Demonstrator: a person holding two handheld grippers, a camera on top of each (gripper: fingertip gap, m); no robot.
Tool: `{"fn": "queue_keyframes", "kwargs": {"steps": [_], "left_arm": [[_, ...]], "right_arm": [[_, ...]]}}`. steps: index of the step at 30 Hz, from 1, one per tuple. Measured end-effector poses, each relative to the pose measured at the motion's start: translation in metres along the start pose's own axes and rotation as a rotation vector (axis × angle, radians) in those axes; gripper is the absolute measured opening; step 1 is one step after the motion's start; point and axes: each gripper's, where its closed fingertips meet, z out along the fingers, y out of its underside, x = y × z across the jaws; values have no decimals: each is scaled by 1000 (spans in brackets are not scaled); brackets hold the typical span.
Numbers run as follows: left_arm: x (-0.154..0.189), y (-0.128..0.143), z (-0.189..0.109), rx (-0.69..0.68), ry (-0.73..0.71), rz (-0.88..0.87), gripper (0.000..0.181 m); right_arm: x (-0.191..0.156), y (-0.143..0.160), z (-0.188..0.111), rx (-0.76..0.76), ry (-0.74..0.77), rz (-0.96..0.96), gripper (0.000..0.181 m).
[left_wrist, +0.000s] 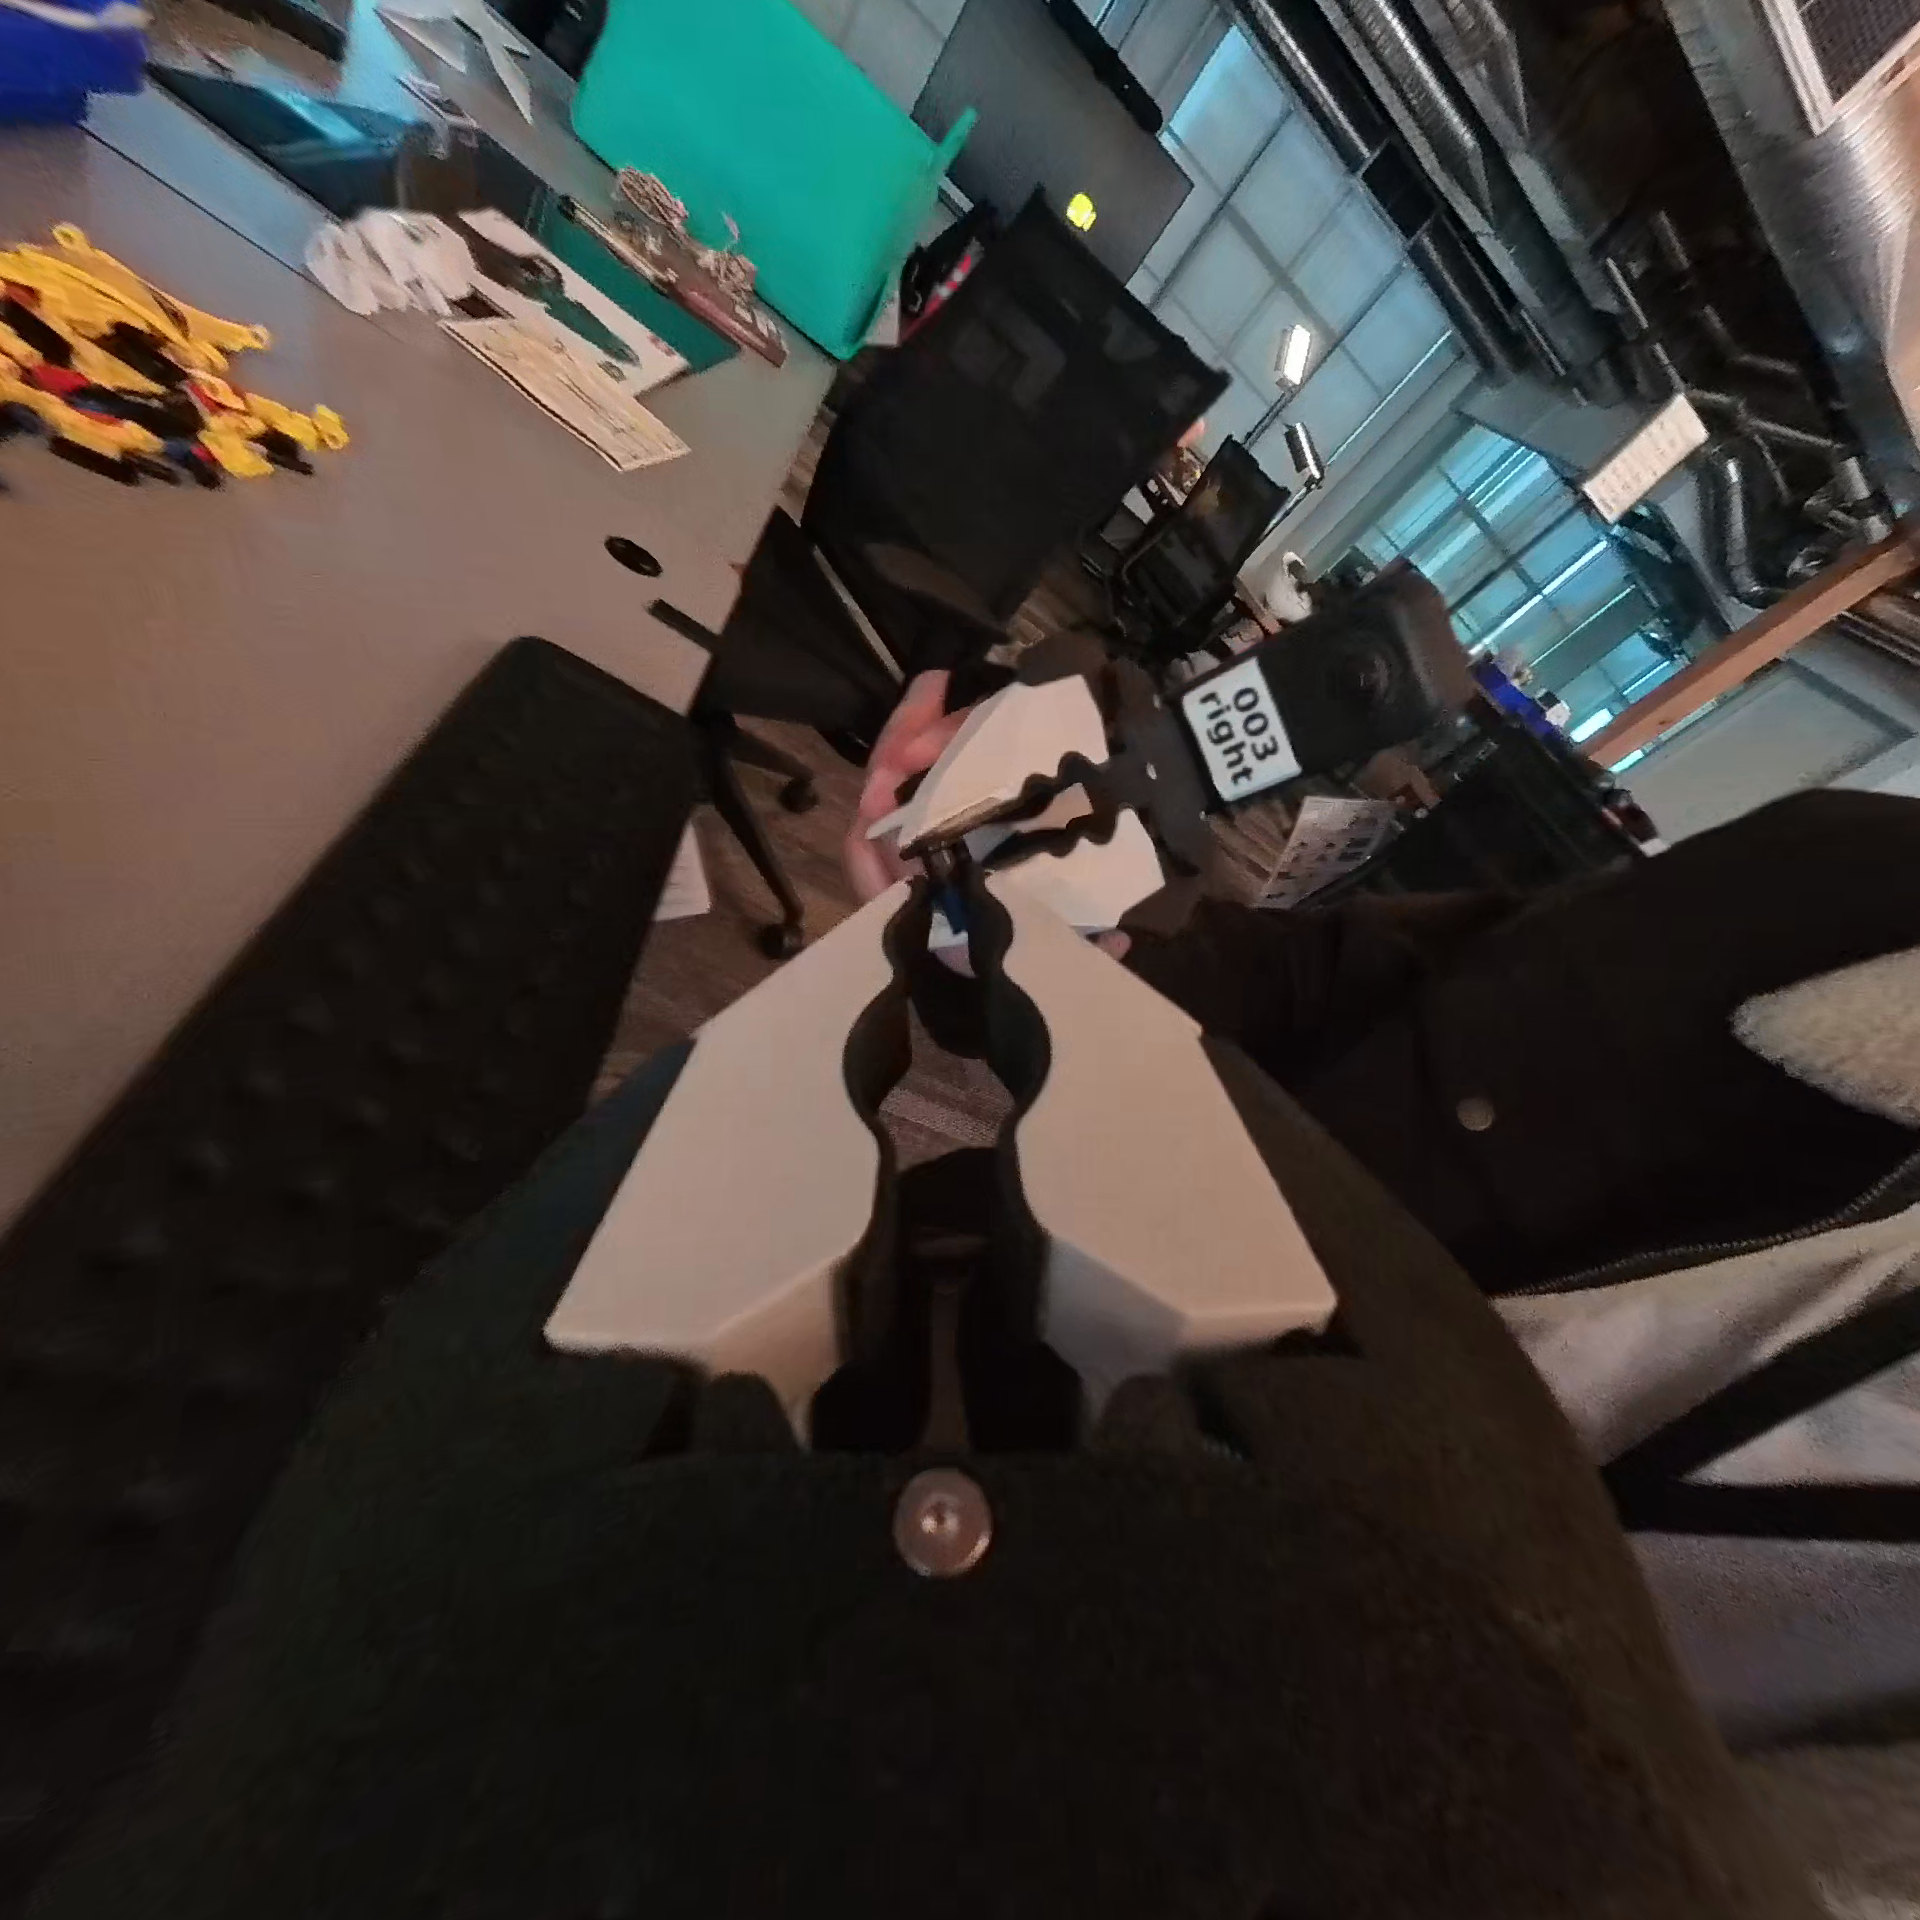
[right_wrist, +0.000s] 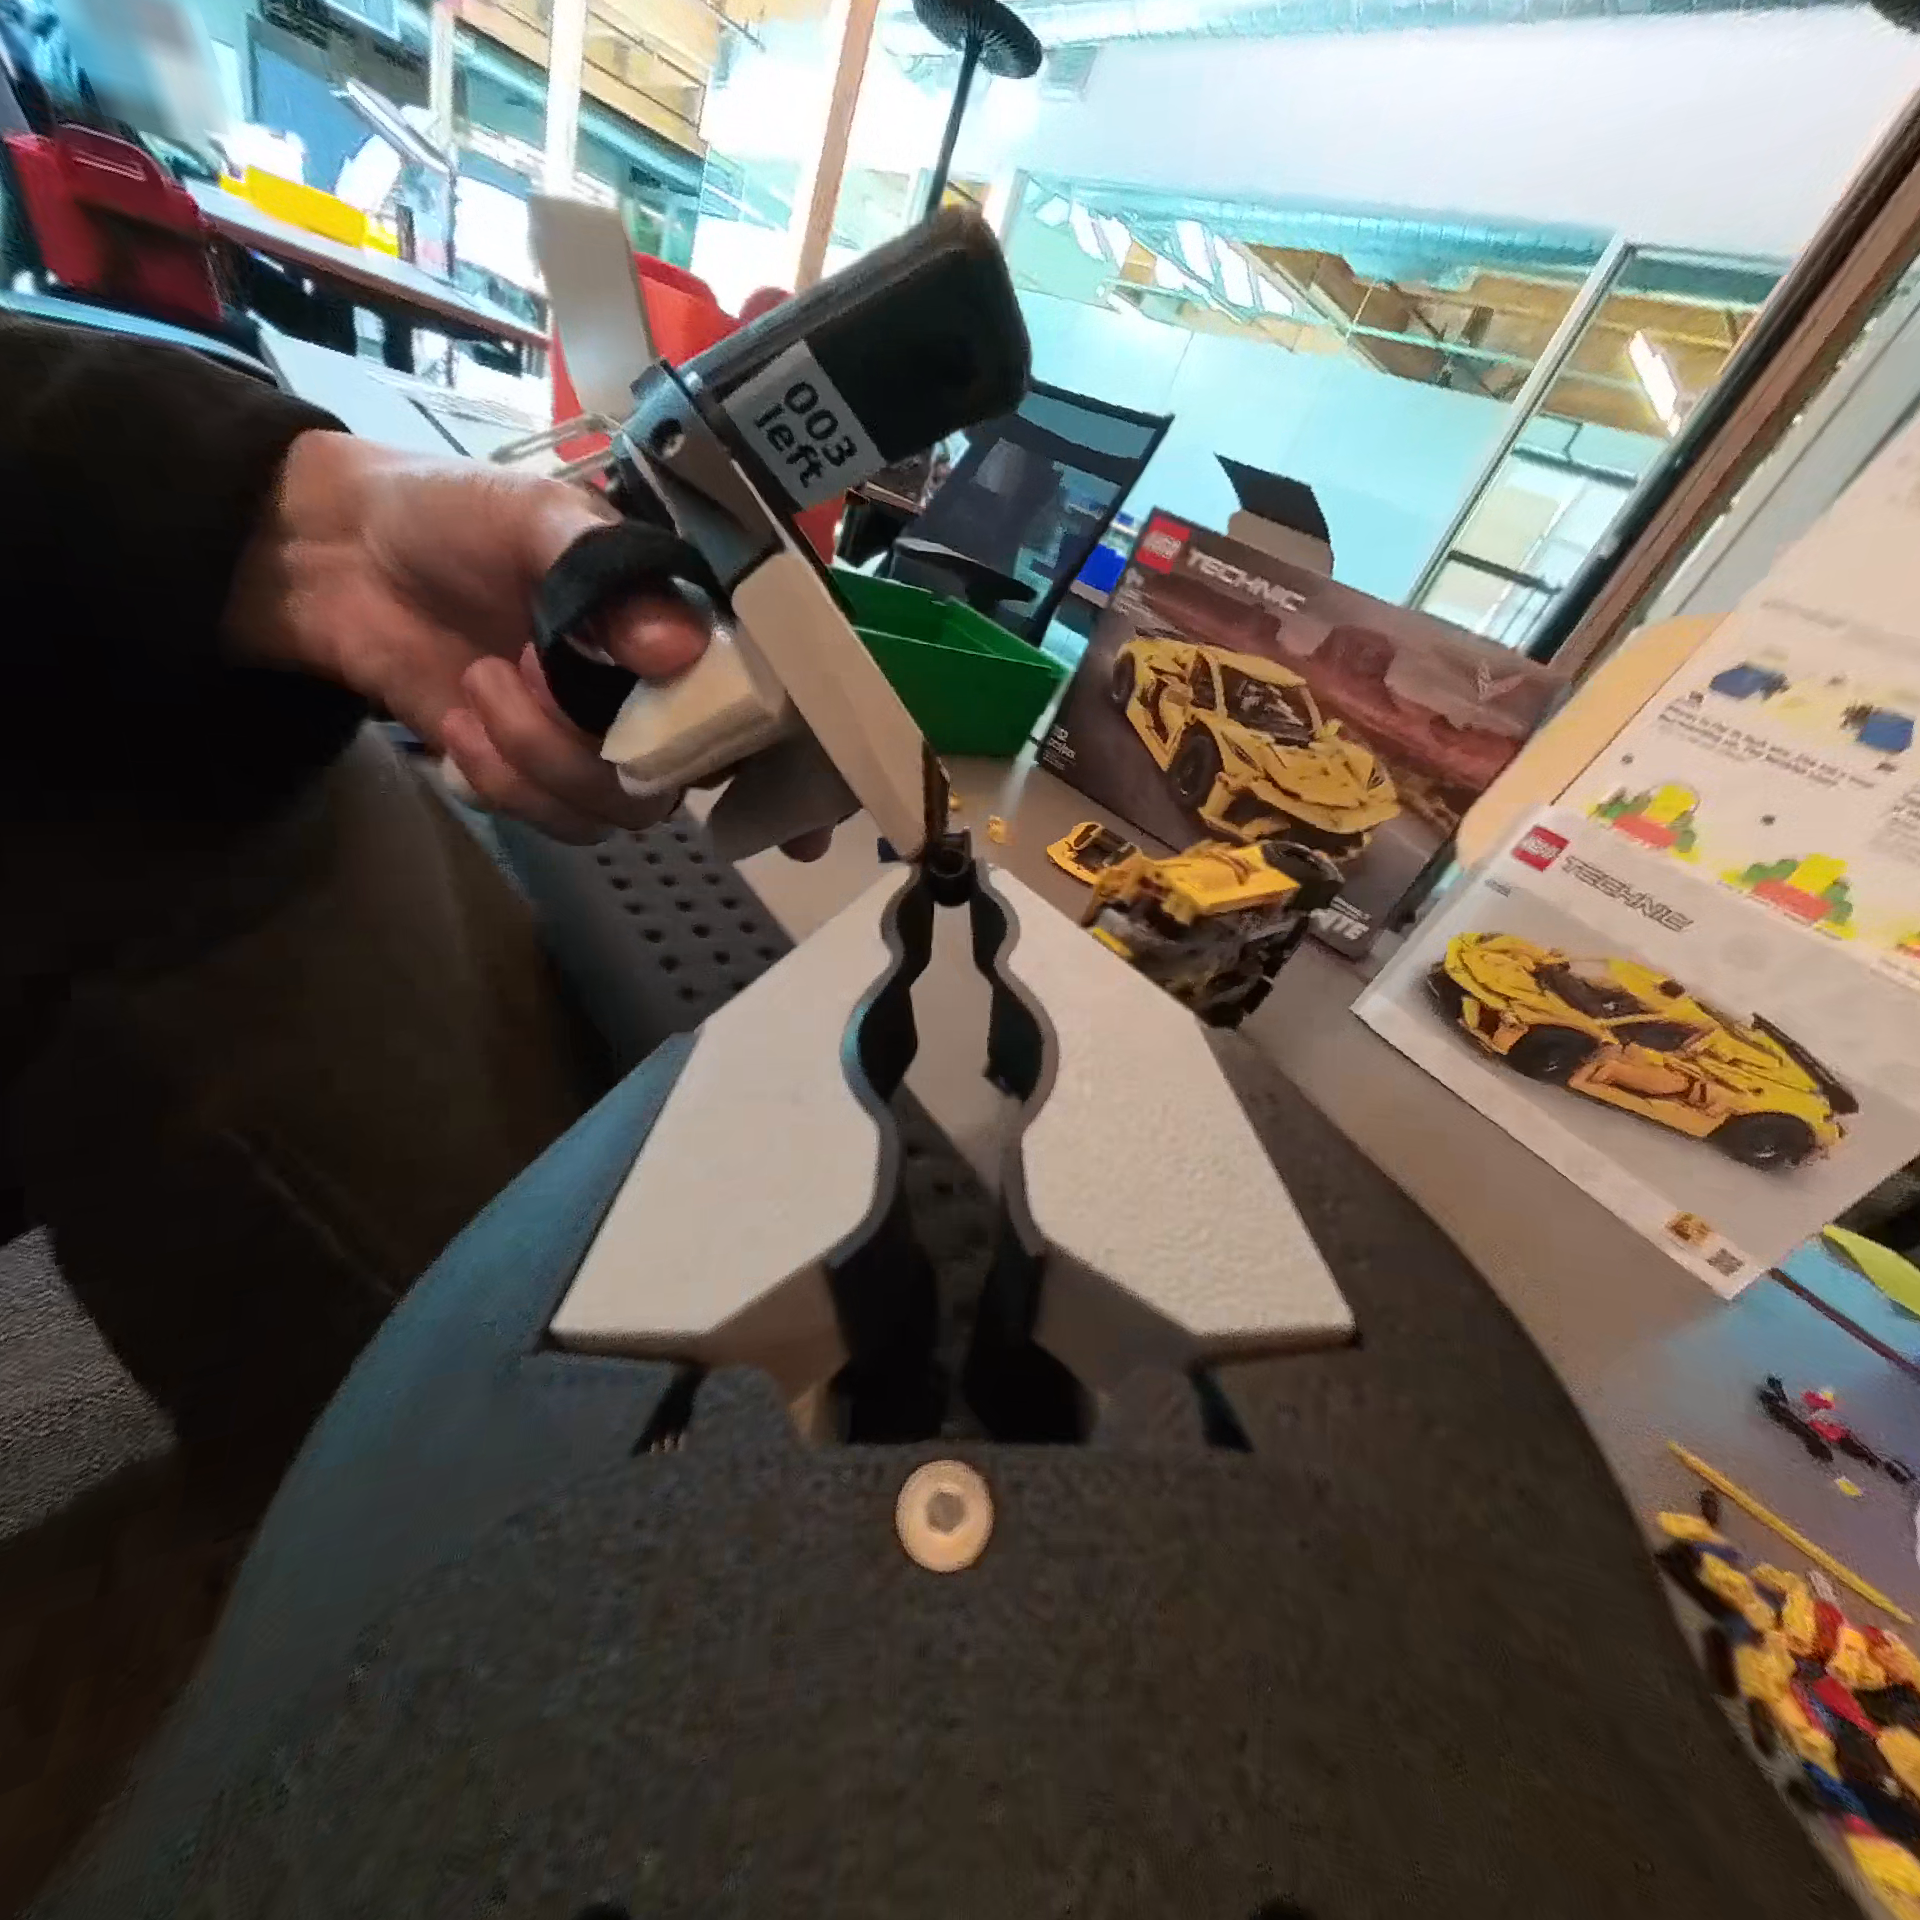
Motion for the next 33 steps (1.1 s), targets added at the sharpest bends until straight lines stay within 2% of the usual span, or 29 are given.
{"fn": "queue_keyframes", "kwargs": {"steps": [3, 7, 11, 14, 17, 21, 22, 23, 24, 25, 26, 29, 31, 33], "left_arm": [[-48, -32, 4, 21, -45, -1, 6], [-107, -70, 0, 51, -152, 111, 7], [-149, -86, -9, 32, -206, 115, 5], [-152, -95, -11, 50, -181, 140, 4], [-157, -91, -7, 46, -210, 189, 3], [-160, -88, -3, 69, -207, 226, 2], [-158, -83, -3, 50, -176, 222, 1], [-151, -65, 4, -19, -119, 215, 0], [-146, -39, 14, -97, -111, 244, 0], [-140, -24, 23, -122, -126, 294, 0], [-133, -21, 27, -130, -125, 333, 0], [-128, -33, 24, -118, -124, 389, 0], [-136, -36, 27, -112, -151, 373, 0], [-147, -51, 30, -89, -210, 398, 0]], "right_arm": [[48, 22, 27, 4, 7, 56, 5], [103, 46, 66, 12, 9, 95, 5], [132, 68, 97, 28, -10, 125, 5], [141, 63, 102, 63, -1, 159, 5], [143, 71, 101, 67, -15, 240, 5], [145, 76, 100, 47, 10, 247, 4], [146, 78, 100, 42, 38, 227, 4], [179, 81, 89, 70, 218, 261, 4], [208, 80, 73, 141, 261, 407, 4], [221, 83, 63, 179, 245, 514, 4], [218, 87, 66, 144, 236, 479, 4], [191, 93, 86, 41, 191, 329, 5], [201, 91, 82, 82, 191, 376, 5], [210, 98, 78, 72, 217, 430, 5]]}}
